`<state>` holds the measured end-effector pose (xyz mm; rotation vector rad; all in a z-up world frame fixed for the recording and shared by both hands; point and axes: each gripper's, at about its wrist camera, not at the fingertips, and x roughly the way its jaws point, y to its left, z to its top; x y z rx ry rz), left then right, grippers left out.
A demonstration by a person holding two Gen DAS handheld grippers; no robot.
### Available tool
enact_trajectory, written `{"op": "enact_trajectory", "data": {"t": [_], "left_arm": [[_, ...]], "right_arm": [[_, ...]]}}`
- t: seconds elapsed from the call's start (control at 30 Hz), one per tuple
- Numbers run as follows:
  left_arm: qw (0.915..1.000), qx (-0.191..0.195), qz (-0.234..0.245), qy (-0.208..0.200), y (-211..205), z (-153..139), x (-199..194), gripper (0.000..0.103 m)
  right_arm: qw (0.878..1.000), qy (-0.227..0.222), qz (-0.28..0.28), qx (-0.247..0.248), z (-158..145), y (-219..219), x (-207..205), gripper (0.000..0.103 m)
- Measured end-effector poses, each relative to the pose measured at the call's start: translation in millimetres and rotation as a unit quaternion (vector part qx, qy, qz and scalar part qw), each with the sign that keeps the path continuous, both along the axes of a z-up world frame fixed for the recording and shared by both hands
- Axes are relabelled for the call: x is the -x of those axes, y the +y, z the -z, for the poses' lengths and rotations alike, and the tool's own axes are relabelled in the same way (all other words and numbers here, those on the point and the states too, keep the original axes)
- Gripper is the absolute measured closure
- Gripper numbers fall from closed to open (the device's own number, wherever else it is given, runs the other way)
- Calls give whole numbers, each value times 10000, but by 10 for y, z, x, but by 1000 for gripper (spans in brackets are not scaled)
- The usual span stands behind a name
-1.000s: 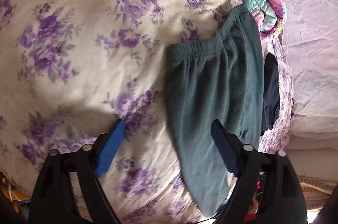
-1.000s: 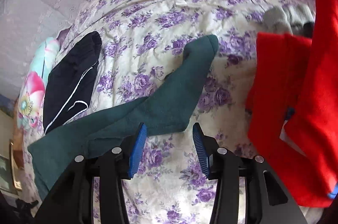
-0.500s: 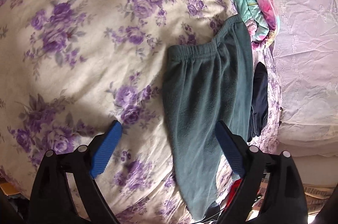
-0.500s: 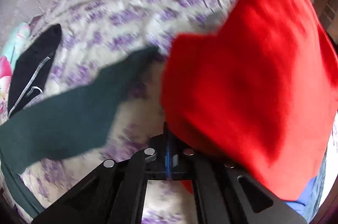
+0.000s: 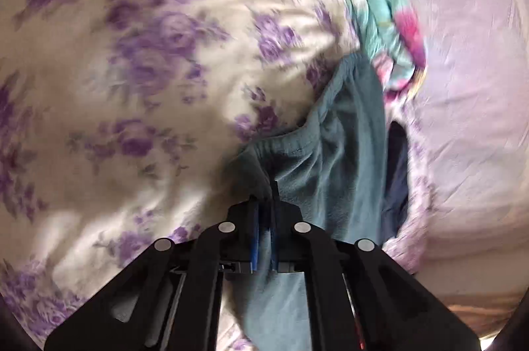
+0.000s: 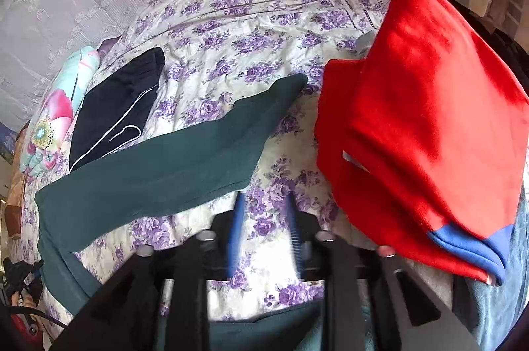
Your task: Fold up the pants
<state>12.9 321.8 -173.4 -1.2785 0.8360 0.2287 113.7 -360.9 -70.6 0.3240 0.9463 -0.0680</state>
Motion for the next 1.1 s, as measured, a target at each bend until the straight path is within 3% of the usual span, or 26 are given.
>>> {"op": "enact_trajectory", "data": {"t": [0.17, 0.27, 0.37, 0.43, 0.47, 0.5, 0.6, 0.63, 0.7, 0.73, 0.8, 0.87, 0.93, 0.97, 1.0, 1.03, 1.1], "left_arm": [[9962, -515, -686, 129, 281, -174, 677, 100], [9967, -396, -599, 378, 400, -38, 850, 101], [9964, -570, -381, 505, 298, -33, 811, 97], [9955, -652, -392, 559, 221, -40, 789, 88], [9957, -632, -403, 549, 197, -25, 776, 75], [9960, -602, -438, 497, 178, -9, 770, 65], [9952, -772, -481, 369, 118, 10, 725, 51], [9944, -891, -464, 329, 84, 5, 712, 48], [9915, -1211, -361, 298, 0, -30, 659, 36], [9885, -1448, -218, 370, -61, -61, 601, 33], [9803, -1890, 123, 553, -171, -113, 470, 21], [9671, -2354, 555, 786, -302, -143, 318, 12], [9525, -2748, 831, 1011, -421, -142, 222, 6], [9446, -2952, 926, 1099, -477, -133, 192, 5], [9370, -3142, 997, 1154, -524, -126, 175, 5], [9274, -3376, 1073, 1199, -580, -112, 161, 5], [9180, -3658, 1033, 1127, -630, -91, 180, 4]], "right_arm": [[9999, 88, 108, 65, 74, -63, 204, 56], [9995, 225, 209, -112, 220, -98, 220, 56], [9993, 180, 155, -280, 266, -28, 95, 56], [9996, 98, 1, -254, 255, 65, -88, 56], [9995, 133, -38, -300, 281, 85, -206, 56], [9987, 229, 7, -454, 342, 75, -331, 56], [9897, 491, 184, -1330, 517, 88, -624, 55], [9902, 548, 143, -1278, 501, 182, -744, 55], [9968, 86, -336, -714, 232, 518, -921, 55], [9961, -313, -779, -268, 16, 763, -961, 55], [9783, -986, -1783, 370, -321, 1212, -917, 46], [9658, -1162, -2207, 713, -408, 1379, -862, 44], [9775, -939, -1816, 521, -248, 1163, -843, 46], [9874, -741, -1373, 261, -120, 939, -819, 46], [9952, -541, -799, -155, 23, 646, -745, 52], [9965, -442, -290, -653, 146, 383, -653, 61], [9850, -376, 660, -1547, 367, -98, -407, 64]]}}
